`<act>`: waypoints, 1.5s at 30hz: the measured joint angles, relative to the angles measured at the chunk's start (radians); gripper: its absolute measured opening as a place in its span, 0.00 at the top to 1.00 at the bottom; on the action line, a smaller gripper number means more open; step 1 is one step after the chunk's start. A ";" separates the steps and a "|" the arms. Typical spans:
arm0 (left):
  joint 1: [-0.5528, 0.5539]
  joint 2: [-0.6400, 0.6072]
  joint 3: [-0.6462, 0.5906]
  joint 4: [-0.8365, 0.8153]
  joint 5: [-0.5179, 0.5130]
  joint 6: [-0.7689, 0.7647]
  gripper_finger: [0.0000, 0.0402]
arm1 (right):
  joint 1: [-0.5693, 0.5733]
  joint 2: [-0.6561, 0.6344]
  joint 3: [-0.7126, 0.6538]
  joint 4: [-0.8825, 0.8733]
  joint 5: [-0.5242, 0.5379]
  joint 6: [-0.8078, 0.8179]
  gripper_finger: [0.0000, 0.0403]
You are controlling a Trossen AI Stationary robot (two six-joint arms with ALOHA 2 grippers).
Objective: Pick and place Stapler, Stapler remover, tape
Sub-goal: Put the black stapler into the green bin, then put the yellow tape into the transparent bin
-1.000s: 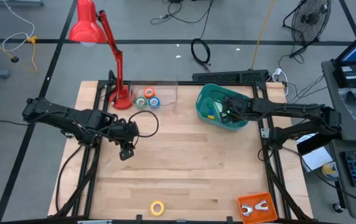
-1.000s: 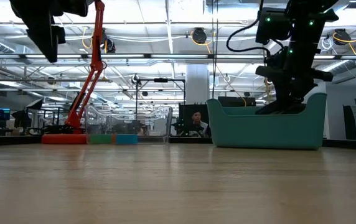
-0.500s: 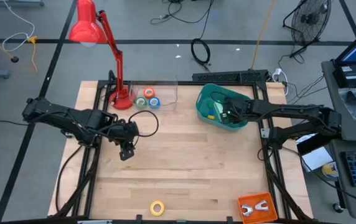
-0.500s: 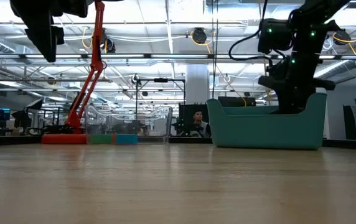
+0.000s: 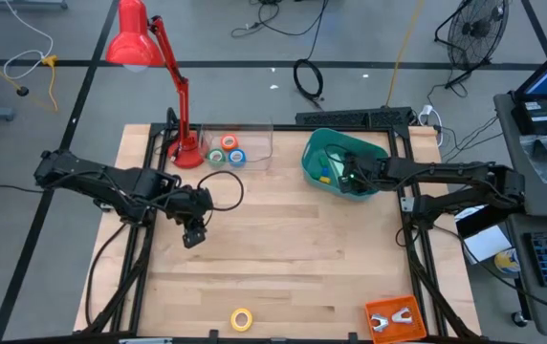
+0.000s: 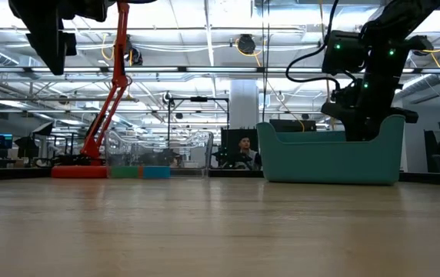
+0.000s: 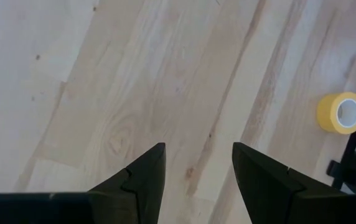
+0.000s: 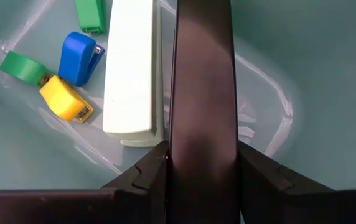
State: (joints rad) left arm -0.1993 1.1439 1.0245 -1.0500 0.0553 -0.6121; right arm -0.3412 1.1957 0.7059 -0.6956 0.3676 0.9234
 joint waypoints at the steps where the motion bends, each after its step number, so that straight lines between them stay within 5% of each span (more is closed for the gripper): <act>1: 0.000 0.000 0.000 0.000 0.002 0.000 0.54 | 0.000 0.000 0.000 0.000 0.001 0.000 0.67; 31: -0.020 0.000 0.000 0.007 0.024 -0.001 0.54 | -0.007 -0.008 -0.001 -0.003 -0.003 0.034 0.60; 45: -0.026 0.000 0.001 0.055 -0.002 0.001 0.54 | -0.021 -0.196 -0.001 0.179 -0.003 0.023 0.63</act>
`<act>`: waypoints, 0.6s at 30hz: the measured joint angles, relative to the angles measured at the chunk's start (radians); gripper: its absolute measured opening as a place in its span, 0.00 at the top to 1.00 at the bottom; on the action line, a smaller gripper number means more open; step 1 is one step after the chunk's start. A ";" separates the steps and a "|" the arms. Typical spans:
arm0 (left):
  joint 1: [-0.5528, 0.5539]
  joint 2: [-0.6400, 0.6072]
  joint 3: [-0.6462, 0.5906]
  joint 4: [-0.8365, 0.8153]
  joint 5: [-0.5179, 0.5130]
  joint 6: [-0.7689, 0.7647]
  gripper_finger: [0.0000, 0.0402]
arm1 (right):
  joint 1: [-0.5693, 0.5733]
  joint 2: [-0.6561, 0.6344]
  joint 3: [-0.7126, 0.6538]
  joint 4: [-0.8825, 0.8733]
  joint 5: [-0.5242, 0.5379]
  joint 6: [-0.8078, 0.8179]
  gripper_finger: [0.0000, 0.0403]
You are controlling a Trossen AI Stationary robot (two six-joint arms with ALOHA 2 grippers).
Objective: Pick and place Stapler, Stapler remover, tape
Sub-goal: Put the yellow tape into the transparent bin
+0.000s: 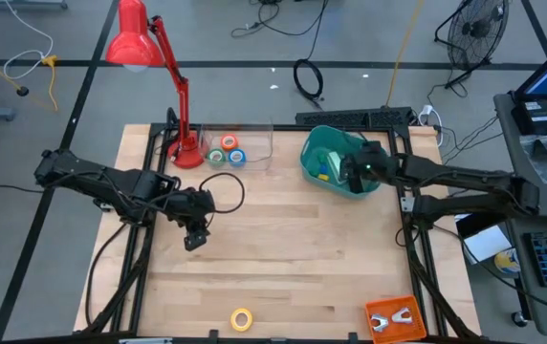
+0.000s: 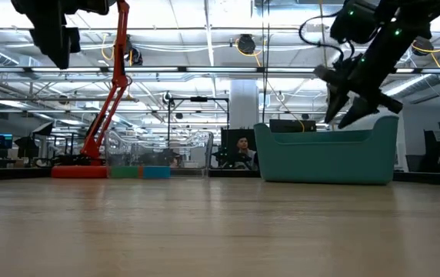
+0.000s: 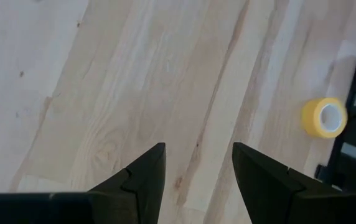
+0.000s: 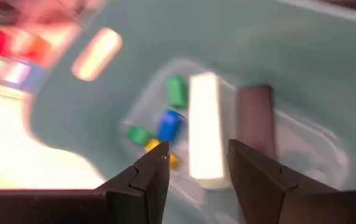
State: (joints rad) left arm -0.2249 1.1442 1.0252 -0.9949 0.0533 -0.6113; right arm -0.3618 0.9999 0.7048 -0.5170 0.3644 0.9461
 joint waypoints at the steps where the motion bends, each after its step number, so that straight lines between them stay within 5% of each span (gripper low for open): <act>1: 0.000 0.000 0.000 0.014 -0.001 0.000 0.54 | 0.000 -0.016 0.000 0.012 -0.001 -0.012 0.63; 12: 0.000 0.000 0.000 0.167 -0.003 0.043 0.54 | 0.066 -0.146 0.000 0.510 -0.158 -0.109 0.63; 18: -0.019 0.010 0.000 0.302 0.003 0.055 0.54 | 0.201 -0.153 0.000 0.781 -0.290 -0.123 0.63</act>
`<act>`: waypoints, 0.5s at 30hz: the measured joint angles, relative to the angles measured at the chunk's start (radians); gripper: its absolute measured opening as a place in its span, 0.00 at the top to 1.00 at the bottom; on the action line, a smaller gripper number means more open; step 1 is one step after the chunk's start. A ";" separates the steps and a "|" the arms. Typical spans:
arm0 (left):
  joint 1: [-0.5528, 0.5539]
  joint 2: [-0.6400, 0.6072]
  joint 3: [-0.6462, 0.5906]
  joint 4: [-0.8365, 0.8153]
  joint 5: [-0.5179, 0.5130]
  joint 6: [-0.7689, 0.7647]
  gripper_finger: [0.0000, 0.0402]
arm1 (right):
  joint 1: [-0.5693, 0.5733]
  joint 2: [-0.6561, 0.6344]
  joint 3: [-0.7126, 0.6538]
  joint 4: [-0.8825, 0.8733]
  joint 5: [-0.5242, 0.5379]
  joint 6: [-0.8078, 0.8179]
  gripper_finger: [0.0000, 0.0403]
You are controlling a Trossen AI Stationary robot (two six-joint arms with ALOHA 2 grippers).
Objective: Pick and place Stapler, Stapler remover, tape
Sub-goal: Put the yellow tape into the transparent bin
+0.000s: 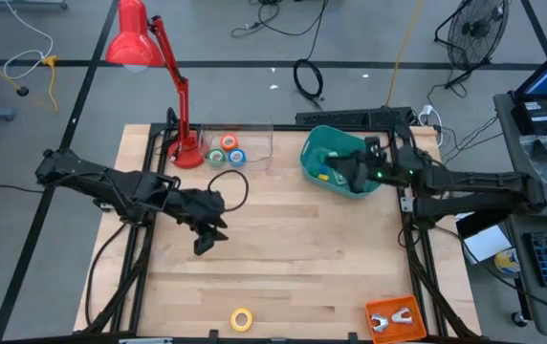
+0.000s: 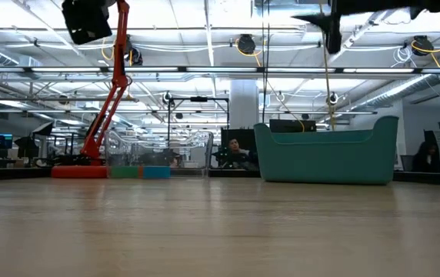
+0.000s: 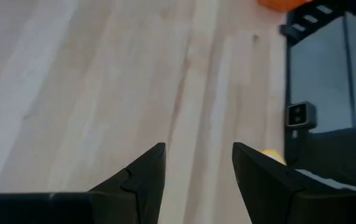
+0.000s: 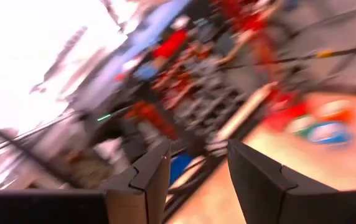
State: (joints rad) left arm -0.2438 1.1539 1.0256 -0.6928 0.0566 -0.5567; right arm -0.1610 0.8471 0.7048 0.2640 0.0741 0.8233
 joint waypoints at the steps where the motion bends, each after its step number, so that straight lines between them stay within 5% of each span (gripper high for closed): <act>1: -0.010 0.006 0.000 0.016 0.001 0.000 0.54 | 0.034 0.000 0.000 0.023 -0.006 -0.001 0.63; 8: -0.135 0.111 0.001 0.163 -0.026 -0.094 0.54 | 0.316 0.001 0.000 0.060 -0.011 0.016 0.63; 15: -0.249 0.343 0.101 0.133 -0.112 -0.225 0.54 | 0.618 0.002 0.000 0.061 0.159 0.045 0.63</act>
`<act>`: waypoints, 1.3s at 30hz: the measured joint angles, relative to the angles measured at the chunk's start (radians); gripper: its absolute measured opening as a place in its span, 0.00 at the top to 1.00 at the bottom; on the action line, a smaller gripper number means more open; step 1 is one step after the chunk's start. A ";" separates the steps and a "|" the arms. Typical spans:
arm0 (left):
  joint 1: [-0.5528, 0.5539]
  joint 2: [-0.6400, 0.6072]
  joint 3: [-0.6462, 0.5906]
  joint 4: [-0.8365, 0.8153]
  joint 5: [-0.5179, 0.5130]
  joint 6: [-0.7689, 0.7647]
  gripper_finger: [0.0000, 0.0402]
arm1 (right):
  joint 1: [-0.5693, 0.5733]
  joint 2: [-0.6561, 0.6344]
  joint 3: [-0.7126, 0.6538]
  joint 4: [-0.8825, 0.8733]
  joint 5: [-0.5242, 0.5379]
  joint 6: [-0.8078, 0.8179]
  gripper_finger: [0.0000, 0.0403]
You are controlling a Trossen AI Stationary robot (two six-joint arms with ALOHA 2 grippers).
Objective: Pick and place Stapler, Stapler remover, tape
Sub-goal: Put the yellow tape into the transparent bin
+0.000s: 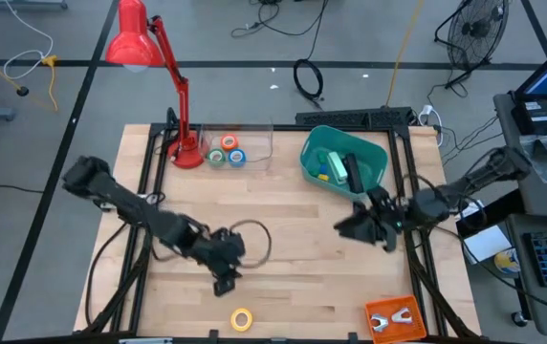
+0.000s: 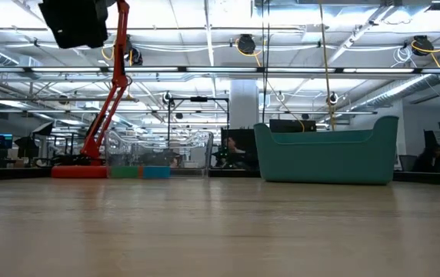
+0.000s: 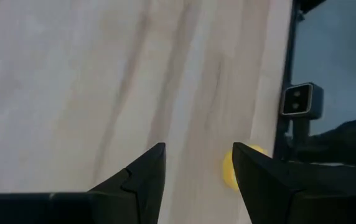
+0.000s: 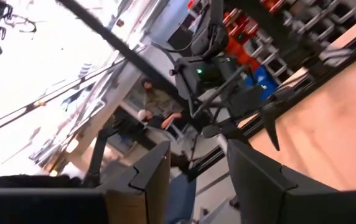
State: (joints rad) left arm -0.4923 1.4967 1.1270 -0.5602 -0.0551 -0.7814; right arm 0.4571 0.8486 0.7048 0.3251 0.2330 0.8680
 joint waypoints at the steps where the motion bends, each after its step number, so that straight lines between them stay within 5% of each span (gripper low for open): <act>1: -0.014 0.034 0.027 0.003 -0.002 -0.001 0.54 | 0.040 0.000 0.000 -0.001 0.028 -0.002 0.63; 15: -0.112 0.486 0.524 -0.323 0.014 0.072 0.54 | 0.345 0.006 0.000 0.000 0.342 -0.088 0.63; 24: -0.191 0.527 0.536 -0.349 0.044 0.080 0.54 | 0.416 0.006 0.000 -0.001 0.478 -0.160 0.63; 39: -0.188 0.590 0.536 -0.303 0.053 0.002 0.54 | 0.422 0.020 0.000 0.004 0.479 -0.174 0.63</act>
State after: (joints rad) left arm -0.6800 2.0868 1.6627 -0.8637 -0.0019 -0.7795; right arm 0.8791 0.8688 0.7052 0.3289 0.7119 0.6941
